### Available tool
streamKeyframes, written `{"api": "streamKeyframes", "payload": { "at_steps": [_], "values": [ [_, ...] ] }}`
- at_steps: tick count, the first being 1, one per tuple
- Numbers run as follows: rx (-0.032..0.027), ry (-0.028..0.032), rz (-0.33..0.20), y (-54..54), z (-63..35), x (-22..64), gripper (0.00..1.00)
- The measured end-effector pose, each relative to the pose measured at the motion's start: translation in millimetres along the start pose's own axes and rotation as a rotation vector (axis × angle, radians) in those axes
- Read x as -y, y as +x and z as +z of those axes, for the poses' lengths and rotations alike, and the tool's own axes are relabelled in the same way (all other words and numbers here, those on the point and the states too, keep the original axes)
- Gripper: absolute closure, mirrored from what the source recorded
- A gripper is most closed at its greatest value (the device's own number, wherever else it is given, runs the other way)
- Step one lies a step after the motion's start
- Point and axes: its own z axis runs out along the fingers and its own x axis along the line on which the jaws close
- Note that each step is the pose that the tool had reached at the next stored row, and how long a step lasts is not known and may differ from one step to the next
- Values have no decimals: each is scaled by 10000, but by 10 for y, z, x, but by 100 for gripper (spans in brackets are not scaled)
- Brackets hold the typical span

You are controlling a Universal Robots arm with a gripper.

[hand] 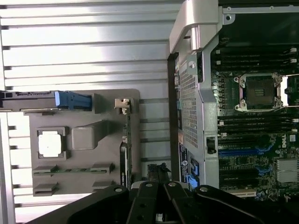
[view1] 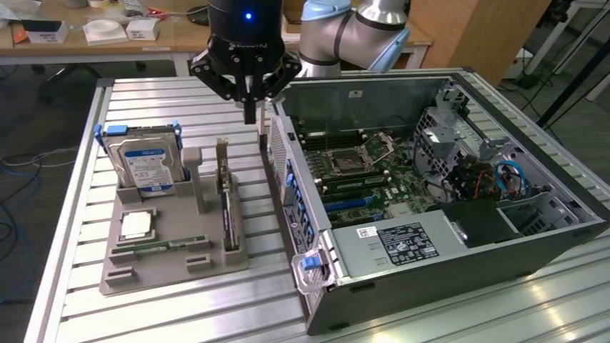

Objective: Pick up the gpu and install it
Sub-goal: 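Reach for the gpu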

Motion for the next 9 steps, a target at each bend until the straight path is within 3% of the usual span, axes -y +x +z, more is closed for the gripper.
{"api": "streamKeyframes", "payload": {
  "at_steps": [9],
  "values": [
    [0, 1, 0, 83, -3, 55, 89]
  ]
}}
